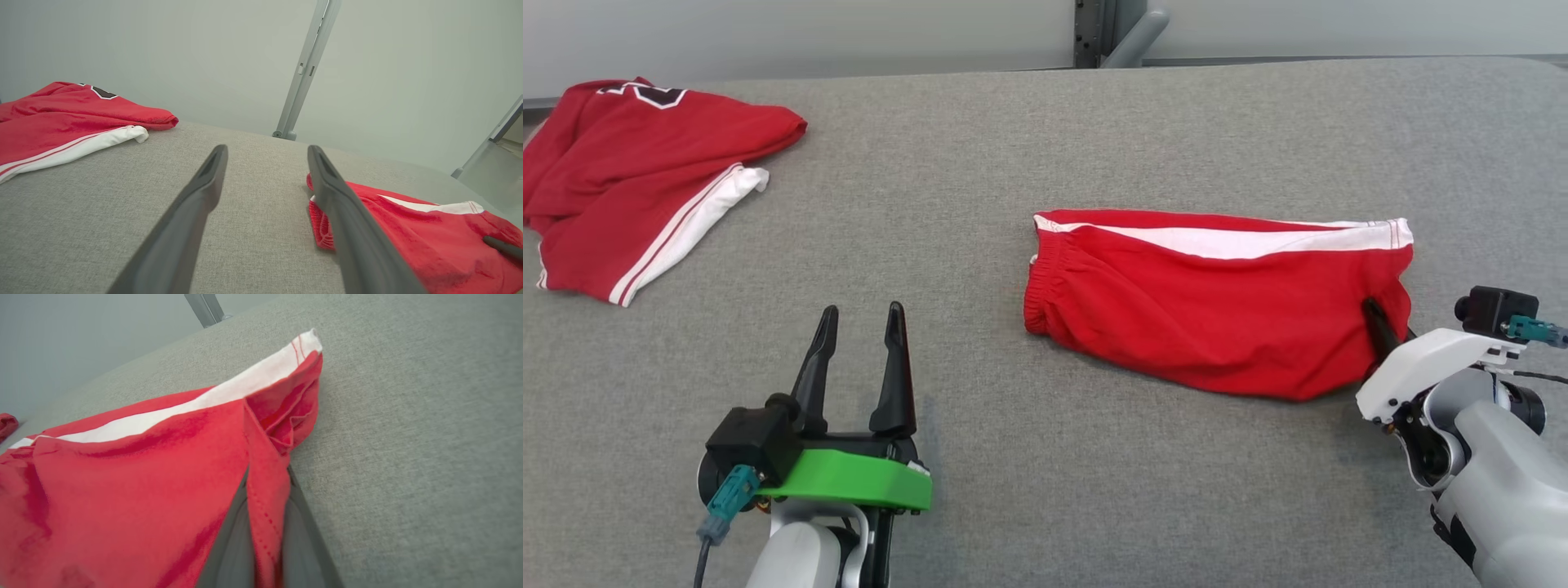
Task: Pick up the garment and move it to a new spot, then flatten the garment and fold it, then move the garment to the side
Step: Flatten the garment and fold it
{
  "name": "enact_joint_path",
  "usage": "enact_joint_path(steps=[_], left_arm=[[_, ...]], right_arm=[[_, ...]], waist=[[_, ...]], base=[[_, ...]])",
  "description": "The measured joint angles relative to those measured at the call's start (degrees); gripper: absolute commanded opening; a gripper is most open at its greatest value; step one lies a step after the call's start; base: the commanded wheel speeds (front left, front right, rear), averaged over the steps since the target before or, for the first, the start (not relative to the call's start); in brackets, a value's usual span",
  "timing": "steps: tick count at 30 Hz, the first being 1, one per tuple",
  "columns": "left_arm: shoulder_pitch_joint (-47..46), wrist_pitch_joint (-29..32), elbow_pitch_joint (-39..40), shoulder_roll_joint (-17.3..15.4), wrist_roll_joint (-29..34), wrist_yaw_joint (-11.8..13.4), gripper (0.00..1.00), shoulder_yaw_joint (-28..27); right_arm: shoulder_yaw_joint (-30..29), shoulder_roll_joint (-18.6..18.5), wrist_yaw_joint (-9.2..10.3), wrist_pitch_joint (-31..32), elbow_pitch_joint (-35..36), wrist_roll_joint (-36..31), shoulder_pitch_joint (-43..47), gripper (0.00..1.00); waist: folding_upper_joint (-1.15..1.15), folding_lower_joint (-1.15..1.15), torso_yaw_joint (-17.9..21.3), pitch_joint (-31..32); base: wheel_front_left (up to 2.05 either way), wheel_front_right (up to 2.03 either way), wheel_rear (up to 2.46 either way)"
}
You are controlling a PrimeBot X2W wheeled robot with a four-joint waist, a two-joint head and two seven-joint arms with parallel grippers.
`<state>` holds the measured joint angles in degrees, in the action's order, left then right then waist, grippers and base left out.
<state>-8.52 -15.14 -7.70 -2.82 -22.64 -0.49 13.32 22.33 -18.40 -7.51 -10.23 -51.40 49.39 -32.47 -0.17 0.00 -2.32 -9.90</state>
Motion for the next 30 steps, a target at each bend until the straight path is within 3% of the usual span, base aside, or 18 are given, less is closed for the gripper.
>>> enact_joint_path(steps=[15, 30], left_arm=[[0.0, 0.0, -1.7, 0.0, 0.1, -0.5, 1.00, 1.3], [0.0, 0.0, -1.4, 0.0, -1.5, -0.2, 1.00, 2.0]], right_arm=[[-0.5, 1.4, 0.01, -1.3, -1.6, 0.4, -4.0, 0.00], [6.2, 12.1, 0.01, 1.1, 0.7, -2.8, -10.7, 0.00]], waist=[[0.00, 0.00, 1.3, 2.2], [0.00, 0.00, -3.5, 3.2]], base=[[0.00, 0.00, 0.00], [0.00, 0.00, 0.00]])
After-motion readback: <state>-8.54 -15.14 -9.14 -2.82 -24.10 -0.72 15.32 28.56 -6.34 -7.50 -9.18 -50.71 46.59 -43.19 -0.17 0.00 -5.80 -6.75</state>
